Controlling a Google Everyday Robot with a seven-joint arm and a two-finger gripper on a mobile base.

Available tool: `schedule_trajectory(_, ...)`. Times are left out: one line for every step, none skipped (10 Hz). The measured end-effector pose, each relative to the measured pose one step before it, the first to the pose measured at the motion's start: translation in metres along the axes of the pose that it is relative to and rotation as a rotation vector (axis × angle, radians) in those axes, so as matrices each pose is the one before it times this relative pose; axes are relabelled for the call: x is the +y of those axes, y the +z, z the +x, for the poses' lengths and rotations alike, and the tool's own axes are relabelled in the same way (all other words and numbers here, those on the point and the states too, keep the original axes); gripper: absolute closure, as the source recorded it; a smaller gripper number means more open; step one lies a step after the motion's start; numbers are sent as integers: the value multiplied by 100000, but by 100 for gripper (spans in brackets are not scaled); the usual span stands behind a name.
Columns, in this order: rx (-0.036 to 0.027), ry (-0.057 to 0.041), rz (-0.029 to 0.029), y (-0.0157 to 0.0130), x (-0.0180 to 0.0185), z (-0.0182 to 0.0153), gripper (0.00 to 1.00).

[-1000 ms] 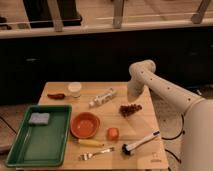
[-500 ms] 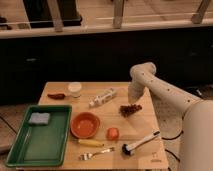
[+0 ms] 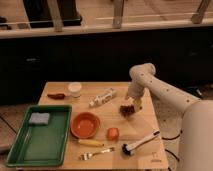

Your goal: Place grapes in red bowl

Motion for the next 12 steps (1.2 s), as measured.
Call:
schedule_trajectory(-565,-53,-260,352,176,19,20)
schedule_trajectory(-1029,596,-513,1015,349,186,20)
schedule_trajectory(-489,340,-24,574,59,113,20)
schedule_trajectory(-954,821,-604,1293,173,336,21)
schedule_trajectory(-329,314,-375,435,77,123,24)
schedule_trajectory(-429,241,-274,512,-23,162,35)
schedule_trajectory(-193,81,-281,312,-8,97,47)
schedule_trajectory(-93,69,-265,79,47,40,53)
schedule_trajectory(-137,141,-165,71,4,65,66)
schedule_trajectory(128,-192,-328,45,-7,-45,77)
schedule_trajectory(-36,-15,-76,36,40,-14,85)
schedule_trajectory(148,-154,-69,30,-47,-75,94)
